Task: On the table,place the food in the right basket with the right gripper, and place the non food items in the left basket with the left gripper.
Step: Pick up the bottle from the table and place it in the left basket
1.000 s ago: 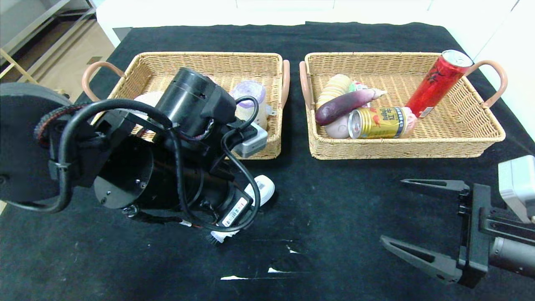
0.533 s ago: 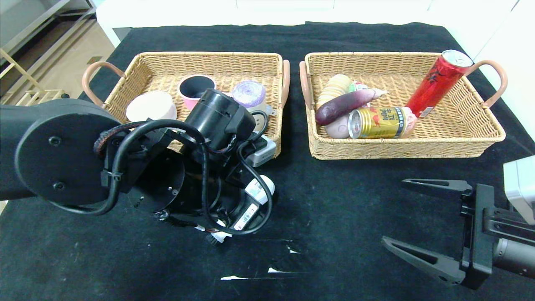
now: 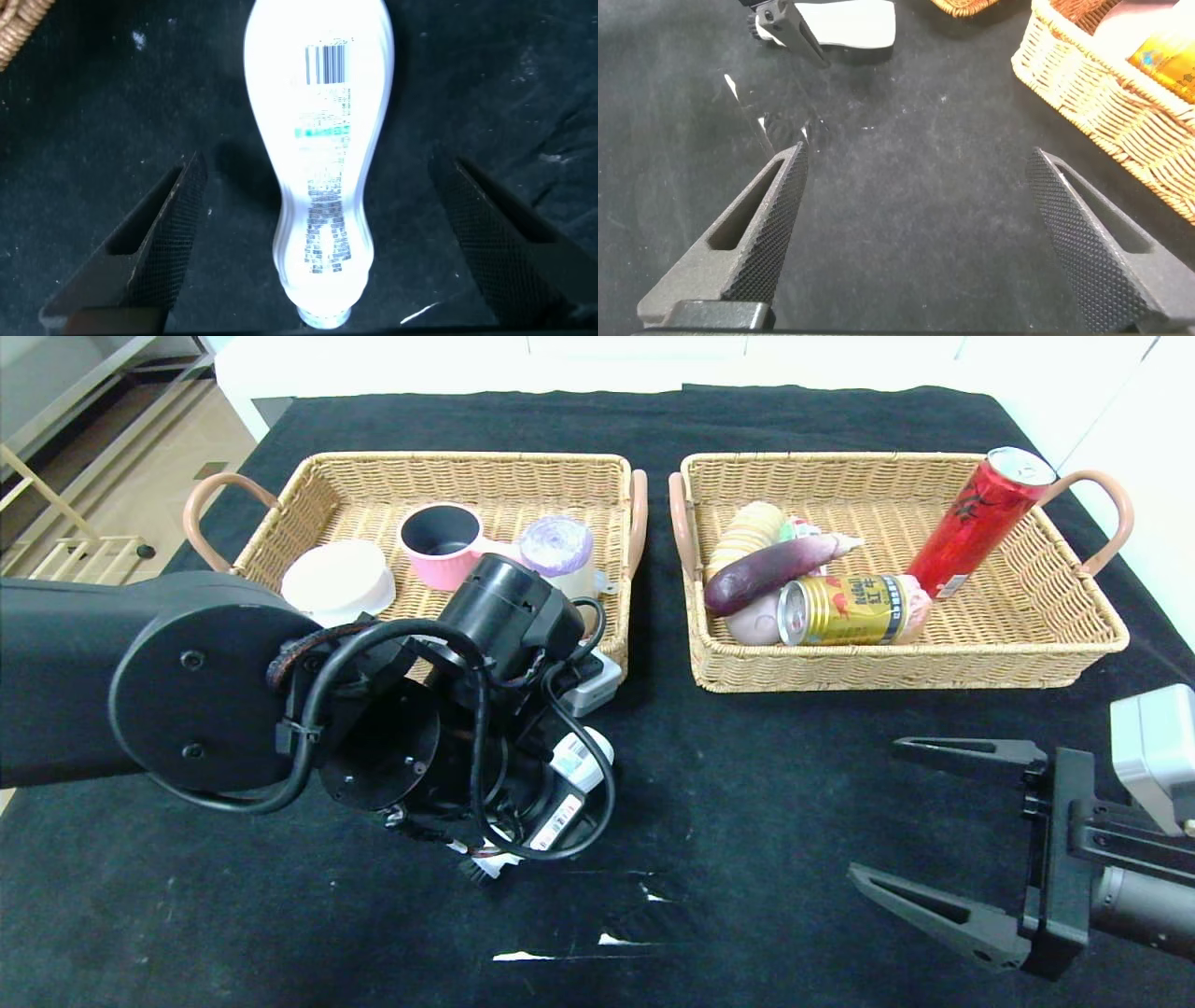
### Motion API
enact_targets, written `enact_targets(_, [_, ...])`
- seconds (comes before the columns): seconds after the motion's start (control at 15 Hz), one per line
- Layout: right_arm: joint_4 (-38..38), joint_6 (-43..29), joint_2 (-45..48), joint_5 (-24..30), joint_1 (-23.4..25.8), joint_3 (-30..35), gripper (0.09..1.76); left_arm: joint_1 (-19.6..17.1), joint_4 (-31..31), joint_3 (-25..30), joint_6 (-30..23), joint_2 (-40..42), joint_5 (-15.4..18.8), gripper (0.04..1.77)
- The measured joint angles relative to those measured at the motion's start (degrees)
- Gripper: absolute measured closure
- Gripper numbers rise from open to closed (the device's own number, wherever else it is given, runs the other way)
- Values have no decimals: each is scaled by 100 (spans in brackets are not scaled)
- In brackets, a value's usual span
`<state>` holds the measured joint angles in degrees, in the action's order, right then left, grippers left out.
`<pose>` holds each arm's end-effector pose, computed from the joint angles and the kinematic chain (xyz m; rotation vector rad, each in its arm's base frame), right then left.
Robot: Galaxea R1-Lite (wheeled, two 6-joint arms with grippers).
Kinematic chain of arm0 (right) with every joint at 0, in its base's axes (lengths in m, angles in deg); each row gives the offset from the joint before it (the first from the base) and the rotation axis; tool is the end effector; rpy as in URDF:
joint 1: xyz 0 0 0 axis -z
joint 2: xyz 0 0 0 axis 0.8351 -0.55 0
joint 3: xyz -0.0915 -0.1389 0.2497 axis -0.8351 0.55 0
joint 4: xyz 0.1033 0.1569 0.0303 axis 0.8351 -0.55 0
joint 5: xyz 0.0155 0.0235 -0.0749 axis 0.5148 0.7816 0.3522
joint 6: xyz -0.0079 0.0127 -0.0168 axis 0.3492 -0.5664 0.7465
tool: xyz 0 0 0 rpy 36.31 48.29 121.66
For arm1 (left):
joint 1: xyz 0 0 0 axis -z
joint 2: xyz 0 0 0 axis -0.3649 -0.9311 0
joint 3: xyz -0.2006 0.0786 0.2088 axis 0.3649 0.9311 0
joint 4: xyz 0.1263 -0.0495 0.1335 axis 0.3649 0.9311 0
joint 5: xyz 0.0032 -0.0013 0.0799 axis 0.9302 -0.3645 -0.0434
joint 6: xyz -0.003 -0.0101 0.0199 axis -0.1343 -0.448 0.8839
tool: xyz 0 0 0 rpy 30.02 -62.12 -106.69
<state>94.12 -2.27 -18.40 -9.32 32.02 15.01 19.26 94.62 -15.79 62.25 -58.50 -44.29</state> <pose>0.1713 0.0900 0.1961 -0.3107 0.0002 0.9300 0.2478 -0.2045 0.2213 0.5431 0.7450 -0.4470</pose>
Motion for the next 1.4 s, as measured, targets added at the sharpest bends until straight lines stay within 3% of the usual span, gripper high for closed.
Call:
enact_targets(0.27, [0,0,-40,-2,4,0,14,-59,2,-2,9,-7,-5,9])
enact_targets(0.53, [11,6,-88,-2,4,0,14,-74,2,-11,17,-29,0,71])
enact_targets(0.8, [11,9,-110,-11,2,-5,14,-76,5,-10,15,-62,2,113])
enact_targets(1.4, [12,9,-118,-6,6,4,14,-74,0,-11,9,-140,9,117])
